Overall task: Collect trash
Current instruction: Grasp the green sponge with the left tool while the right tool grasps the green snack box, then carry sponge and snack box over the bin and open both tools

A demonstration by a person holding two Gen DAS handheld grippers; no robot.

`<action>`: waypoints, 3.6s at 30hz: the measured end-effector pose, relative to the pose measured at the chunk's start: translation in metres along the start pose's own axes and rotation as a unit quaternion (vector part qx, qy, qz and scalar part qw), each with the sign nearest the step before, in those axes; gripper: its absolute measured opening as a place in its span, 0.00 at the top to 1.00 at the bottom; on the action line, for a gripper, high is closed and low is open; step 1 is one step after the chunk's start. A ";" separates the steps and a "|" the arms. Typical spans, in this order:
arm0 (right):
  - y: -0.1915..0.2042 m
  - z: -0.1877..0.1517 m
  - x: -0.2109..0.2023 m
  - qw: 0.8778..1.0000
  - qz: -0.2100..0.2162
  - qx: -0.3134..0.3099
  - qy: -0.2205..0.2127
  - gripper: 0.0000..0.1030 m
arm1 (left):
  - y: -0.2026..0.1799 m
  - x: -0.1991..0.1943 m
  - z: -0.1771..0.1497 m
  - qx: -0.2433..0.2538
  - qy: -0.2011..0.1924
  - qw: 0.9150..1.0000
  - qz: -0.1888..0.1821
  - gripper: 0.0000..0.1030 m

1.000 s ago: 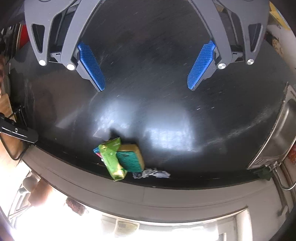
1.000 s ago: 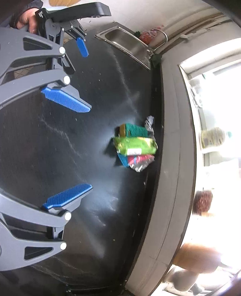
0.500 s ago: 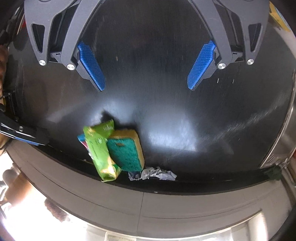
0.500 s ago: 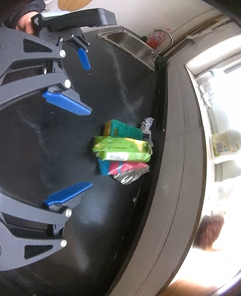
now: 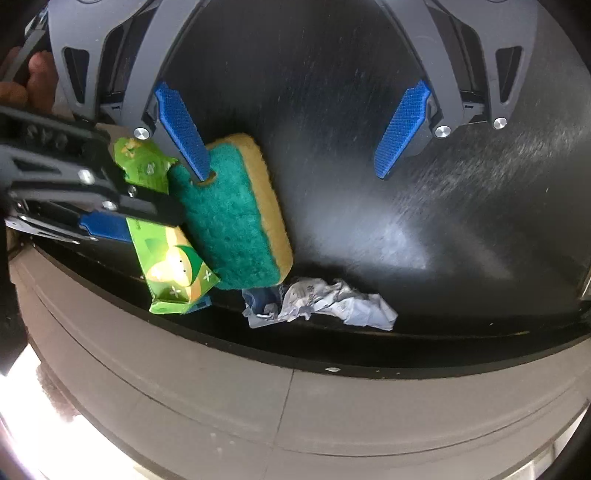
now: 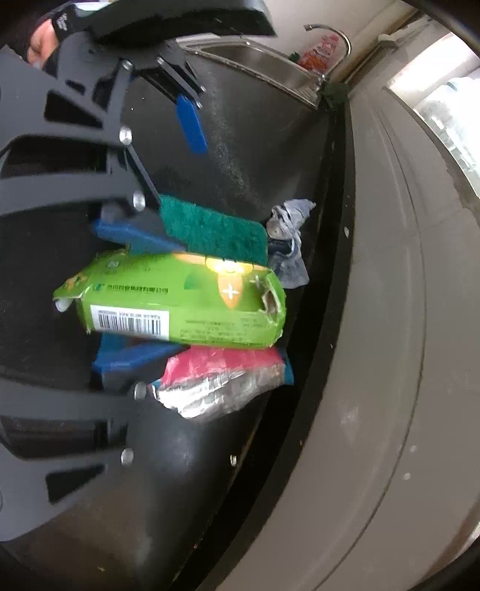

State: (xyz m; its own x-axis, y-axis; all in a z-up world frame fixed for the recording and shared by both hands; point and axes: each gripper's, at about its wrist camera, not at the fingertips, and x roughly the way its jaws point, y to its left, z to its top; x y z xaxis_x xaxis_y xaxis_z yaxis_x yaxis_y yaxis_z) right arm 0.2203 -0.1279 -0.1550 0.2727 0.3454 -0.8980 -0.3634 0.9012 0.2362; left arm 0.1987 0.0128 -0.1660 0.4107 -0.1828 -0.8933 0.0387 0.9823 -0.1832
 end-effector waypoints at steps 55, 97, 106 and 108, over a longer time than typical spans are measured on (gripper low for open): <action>0.090 -0.117 -0.156 0.994 -0.019 -0.042 -0.095 0.58 | -0.002 -0.173 -0.146 0.023 -0.056 0.996 0.063 0.49; 0.639 -0.250 0.096 0.877 0.146 -0.418 0.187 0.47 | 0.386 -0.250 -0.480 -0.357 -0.034 0.918 0.168 0.21; 0.617 -0.230 0.081 0.888 0.145 -0.402 0.168 0.38 | 0.389 -0.251 -0.485 -0.363 -0.024 0.914 0.181 0.20; 0.603 -0.220 0.068 0.895 0.147 -0.390 0.157 0.36 | 0.385 -0.256 -0.480 -0.365 -0.027 0.913 0.183 0.18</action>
State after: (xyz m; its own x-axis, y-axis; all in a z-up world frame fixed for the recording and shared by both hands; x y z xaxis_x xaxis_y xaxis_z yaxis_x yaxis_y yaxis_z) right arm -0.1761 0.3817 -0.1555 -0.1566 0.3360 -0.9287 -0.9236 0.2834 0.2582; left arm -0.3287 0.4182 -0.2050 0.3195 0.1734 -0.9316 -0.7188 0.6850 -0.1191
